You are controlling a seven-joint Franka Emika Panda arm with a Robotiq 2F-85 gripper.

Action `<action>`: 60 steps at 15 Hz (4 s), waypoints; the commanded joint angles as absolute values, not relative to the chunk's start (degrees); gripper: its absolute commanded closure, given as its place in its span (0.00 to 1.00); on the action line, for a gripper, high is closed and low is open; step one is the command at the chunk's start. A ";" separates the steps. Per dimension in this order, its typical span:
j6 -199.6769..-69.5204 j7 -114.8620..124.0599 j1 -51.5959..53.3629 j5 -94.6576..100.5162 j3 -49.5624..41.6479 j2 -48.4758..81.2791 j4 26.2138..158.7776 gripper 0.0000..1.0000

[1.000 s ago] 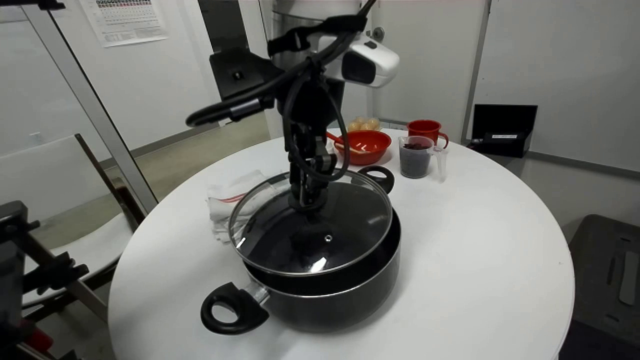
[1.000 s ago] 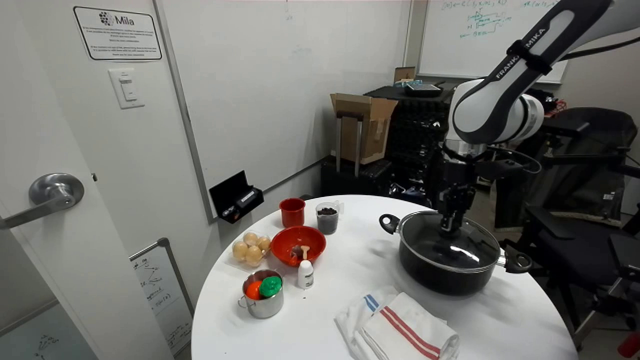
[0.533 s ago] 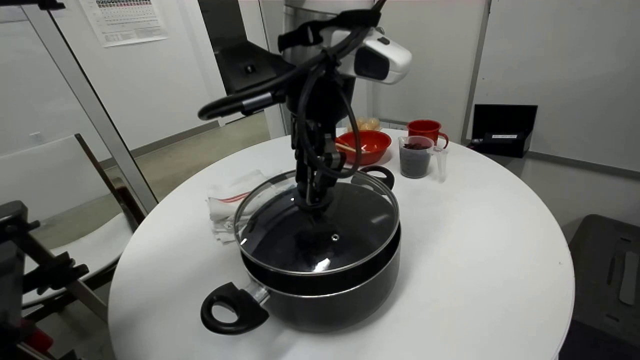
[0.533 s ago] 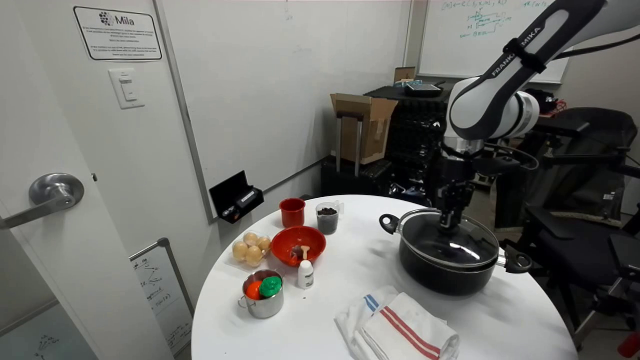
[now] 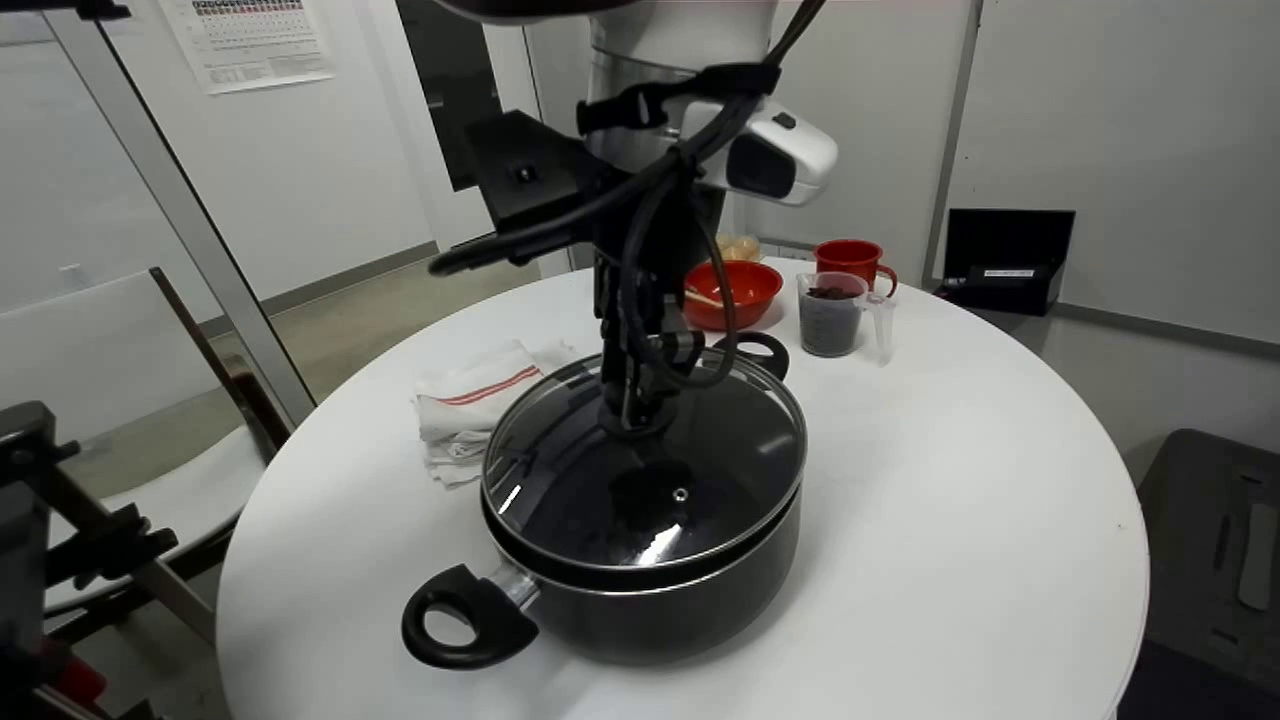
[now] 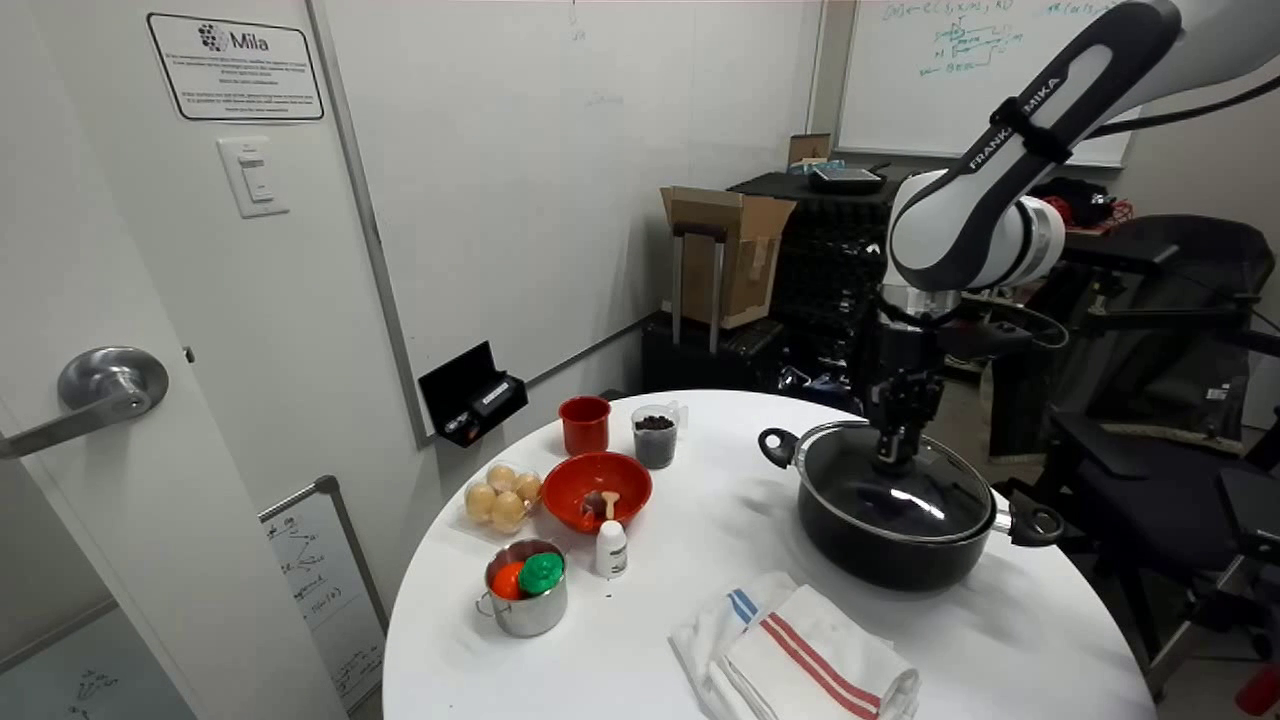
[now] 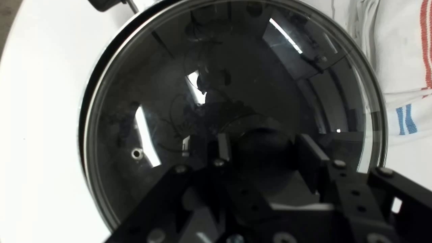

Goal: Put the lid on the pot

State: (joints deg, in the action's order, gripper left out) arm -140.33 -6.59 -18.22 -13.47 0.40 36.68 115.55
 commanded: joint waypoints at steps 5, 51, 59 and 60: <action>-138.43 -9.38 -19.78 -16.76 0.70 37.49 113.82 0.75; -136.80 -7.79 -18.50 -15.78 -2.44 35.08 115.97 0.75; -135.82 -7.11 -17.87 -15.44 -3.12 34.43 115.91 0.00; -135.74 -7.11 -17.81 -15.43 -3.20 34.31 115.93 0.00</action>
